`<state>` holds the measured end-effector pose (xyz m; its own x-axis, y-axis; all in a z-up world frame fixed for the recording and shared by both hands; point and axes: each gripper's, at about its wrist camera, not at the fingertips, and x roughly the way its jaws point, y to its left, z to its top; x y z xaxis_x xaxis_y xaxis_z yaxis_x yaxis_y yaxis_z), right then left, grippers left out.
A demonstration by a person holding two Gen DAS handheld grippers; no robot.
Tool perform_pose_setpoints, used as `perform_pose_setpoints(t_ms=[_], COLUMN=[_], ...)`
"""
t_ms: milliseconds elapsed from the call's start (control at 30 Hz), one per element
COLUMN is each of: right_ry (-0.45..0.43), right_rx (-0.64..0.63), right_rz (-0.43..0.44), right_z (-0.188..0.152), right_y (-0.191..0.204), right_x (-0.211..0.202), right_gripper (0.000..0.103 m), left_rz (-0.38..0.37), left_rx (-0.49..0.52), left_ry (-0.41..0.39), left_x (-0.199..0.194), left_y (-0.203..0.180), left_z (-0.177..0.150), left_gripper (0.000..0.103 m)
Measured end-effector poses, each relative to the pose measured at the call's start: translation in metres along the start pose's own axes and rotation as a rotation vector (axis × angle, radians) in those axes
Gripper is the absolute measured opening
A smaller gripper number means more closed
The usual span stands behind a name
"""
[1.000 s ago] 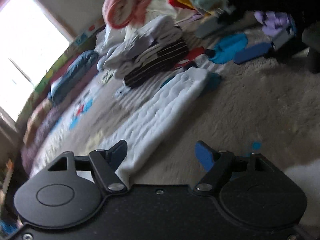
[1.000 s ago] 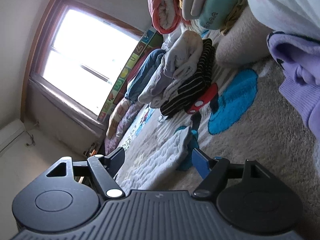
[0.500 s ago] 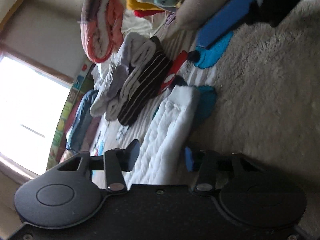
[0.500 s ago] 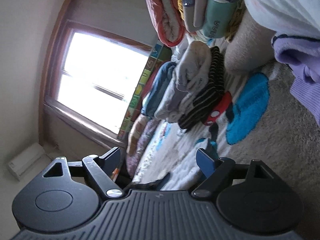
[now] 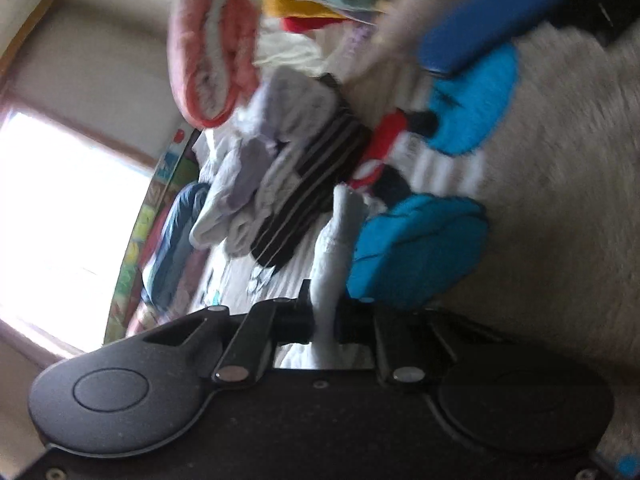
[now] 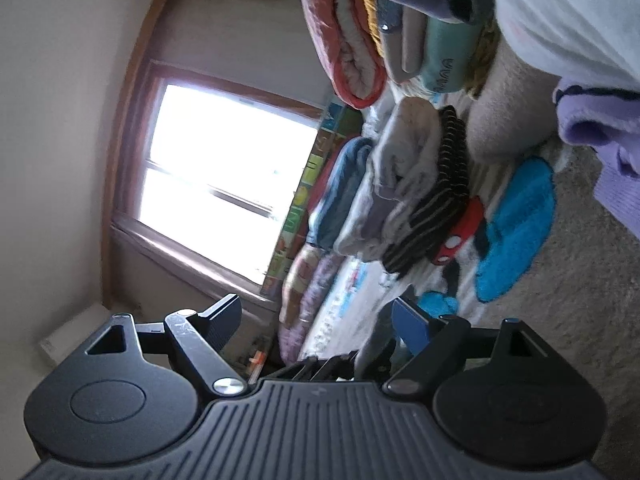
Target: Fold clothes
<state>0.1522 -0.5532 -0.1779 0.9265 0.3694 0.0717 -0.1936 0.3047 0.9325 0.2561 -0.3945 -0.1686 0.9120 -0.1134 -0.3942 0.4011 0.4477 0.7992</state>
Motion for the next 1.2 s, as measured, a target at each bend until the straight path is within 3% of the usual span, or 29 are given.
perform_pose_setpoints(t_ms=[233,433,600,800,1067,1200], right_ry=[0.025,0.200,0.394,0.613,0.672,0.694], right_rx=[-0.029,-0.250,-0.446,-0.565,-0.566,-0.597], right_rz=[-0.002,-0.016,0.017,0.074,0.096,0.081], right_z=[-0.005,-0.030,-0.069,-0.114,-0.119,-0.123], right_y=[0.005,0.032,0.057,0.073,0.072,0.071], right_x=[0.002,0.023,0.045,0.062,0.061,0.062], right_gripper=[0.082,0.069,0.067,0.067,0.066,0.065], left_rz=[-0.131,-0.155,-0.158,-0.168,-0.165,-0.159], left_rx=[-0.449,-0.756,-0.932,-1.112,-1.382,-1.459], left_ry=[-0.021,-0.010,0.010,0.021,0.017,0.021], left_x=[-0.035,-0.052,-0.058,-0.058,-0.055,-0.053], left_y=[0.102,0.173,0.209,0.239,0.273,0.282], left_z=[-0.029,-0.074,-0.116,-0.164,-0.232,-0.260], left_gripper=[0.008,0.008,0.008,0.008,0.008,0.008])
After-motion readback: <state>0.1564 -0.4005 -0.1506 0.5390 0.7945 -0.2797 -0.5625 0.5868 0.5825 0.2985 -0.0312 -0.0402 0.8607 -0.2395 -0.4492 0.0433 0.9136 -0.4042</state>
